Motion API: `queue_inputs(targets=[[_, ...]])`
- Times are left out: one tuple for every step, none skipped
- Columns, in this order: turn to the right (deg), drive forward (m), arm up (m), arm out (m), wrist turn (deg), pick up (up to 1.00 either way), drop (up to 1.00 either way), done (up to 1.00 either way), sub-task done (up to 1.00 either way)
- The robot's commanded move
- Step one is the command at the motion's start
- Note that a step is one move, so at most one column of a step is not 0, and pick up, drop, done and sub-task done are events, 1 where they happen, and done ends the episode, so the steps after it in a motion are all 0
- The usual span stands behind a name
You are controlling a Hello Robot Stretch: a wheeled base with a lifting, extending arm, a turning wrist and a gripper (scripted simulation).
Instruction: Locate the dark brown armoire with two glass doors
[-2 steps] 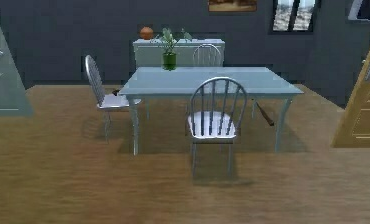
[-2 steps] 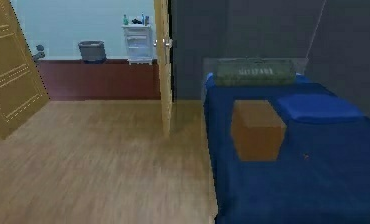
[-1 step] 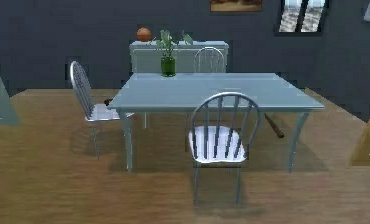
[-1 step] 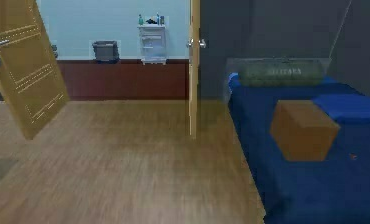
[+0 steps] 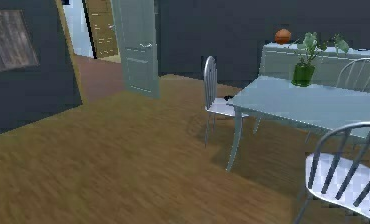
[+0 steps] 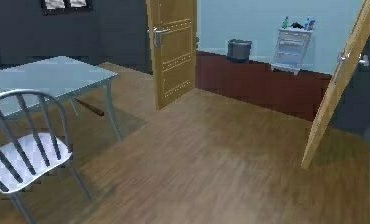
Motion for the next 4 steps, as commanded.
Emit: queue_inputs(targets=[[0.0,0.40,0.00,0.00,0.0,0.00,0.00,0.00,0.00],[-24.0,0.00,0.00,0.00,0.0,0.00,0.00,0.00,0.00],[0.0,1.00,0.00,0.00,0.0,0.00,0.00,0.00,0.00],[0.0,1.00,0.00,0.00,0.0,0.00,0.00,0.00,0.00]])
